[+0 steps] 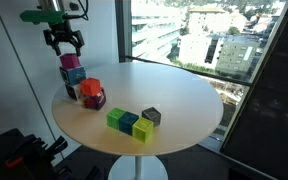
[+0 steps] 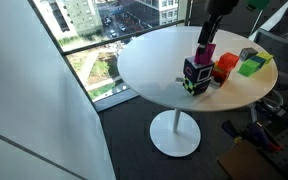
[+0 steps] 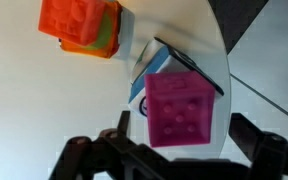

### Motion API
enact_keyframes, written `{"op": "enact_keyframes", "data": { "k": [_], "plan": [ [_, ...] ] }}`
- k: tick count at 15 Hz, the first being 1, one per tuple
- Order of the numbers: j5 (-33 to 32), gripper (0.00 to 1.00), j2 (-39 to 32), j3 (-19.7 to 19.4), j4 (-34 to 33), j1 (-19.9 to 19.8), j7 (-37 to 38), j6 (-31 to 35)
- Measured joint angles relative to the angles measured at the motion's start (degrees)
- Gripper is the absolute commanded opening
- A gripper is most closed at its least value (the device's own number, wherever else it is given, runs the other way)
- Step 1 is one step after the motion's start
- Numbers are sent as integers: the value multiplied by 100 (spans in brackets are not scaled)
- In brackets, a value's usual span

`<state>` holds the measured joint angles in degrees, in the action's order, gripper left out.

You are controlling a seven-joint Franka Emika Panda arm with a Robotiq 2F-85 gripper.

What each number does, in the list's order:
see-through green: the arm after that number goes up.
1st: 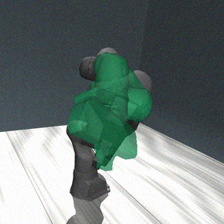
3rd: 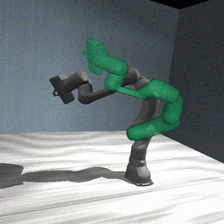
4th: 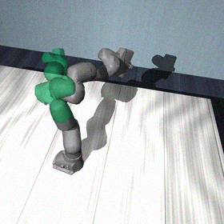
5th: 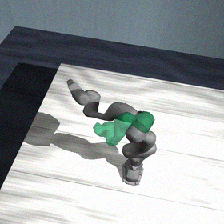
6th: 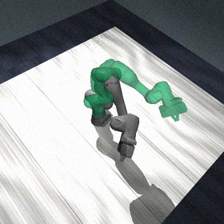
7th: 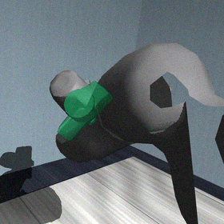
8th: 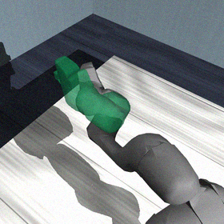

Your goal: Push the pink and grey block off the other blocks and then put the pink block on the light blue plushy cube

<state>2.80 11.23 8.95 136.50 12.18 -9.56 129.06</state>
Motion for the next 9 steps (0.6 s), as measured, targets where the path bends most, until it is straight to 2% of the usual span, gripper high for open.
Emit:
{"op": "enact_keyframes", "data": {
  "k": [9],
  "plan": [
    [39,100,8,-16,-24,-2,47,32]
  ]
}}
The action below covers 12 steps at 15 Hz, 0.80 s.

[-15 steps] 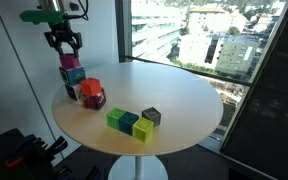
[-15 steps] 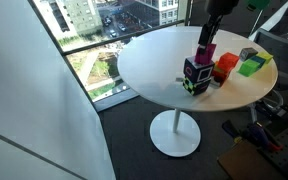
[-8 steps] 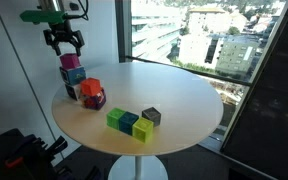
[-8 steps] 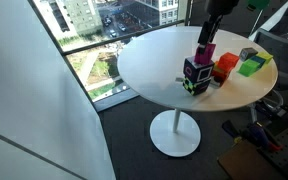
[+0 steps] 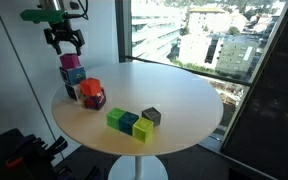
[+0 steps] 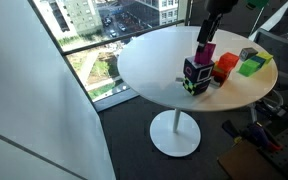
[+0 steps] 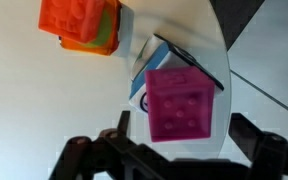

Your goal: Push the pink and grey block off the other blocks and then put the pink block on the light blue plushy cube

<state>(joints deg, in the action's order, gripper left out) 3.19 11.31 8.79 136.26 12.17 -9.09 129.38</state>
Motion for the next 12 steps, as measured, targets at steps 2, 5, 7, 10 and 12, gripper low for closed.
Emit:
{"op": "enact_keyframes", "data": {
  "k": [2,5,7,10,12],
  "plan": [
    [45,100,0,-7,-18,0,6,0],
    [73,100,0,-10,-46,-8,17,0],
    [73,100,0,-12,-60,-16,31,0],
    [73,100,8,-26,-95,-25,69,-1],
    [73,100,24,-36,-128,-42,87,-24]
  ]
}}
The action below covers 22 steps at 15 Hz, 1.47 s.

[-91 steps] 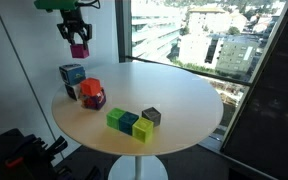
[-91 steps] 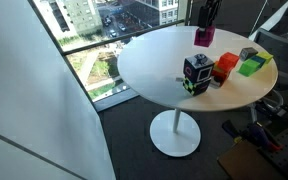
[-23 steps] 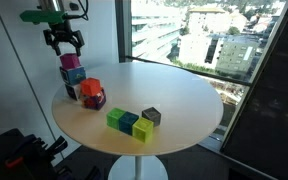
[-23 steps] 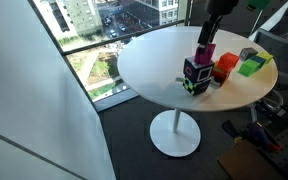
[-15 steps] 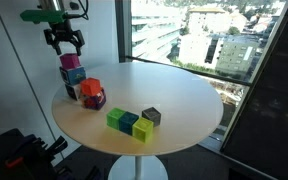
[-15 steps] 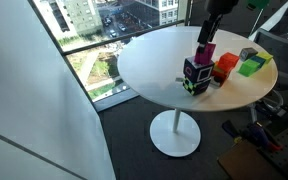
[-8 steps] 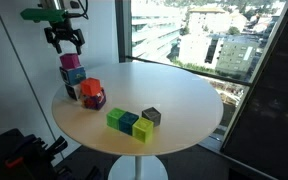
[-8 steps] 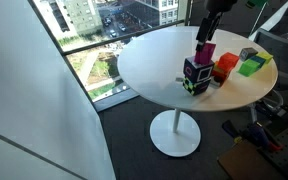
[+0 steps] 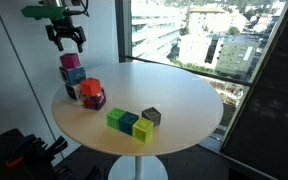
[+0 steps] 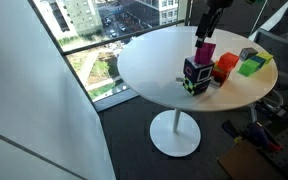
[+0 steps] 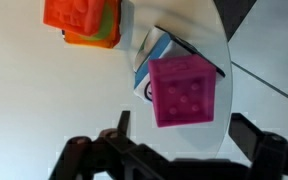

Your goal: Push the pink and grey block off the other blocks and then put the pink block on the light blue plushy cube

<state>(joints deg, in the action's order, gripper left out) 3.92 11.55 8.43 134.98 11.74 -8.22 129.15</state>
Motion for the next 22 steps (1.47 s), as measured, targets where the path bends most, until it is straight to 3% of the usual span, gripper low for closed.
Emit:
{"op": "enact_keyframes", "data": {
  "k": [5,15,22],
  "plan": [
    [0,100,75,-24,-123,-86,49,-302],
    [0,100,250,-243,-356,-330,238,-1515],
    [0,100,270,-307,-339,-404,279,-1637]
  ]
}}
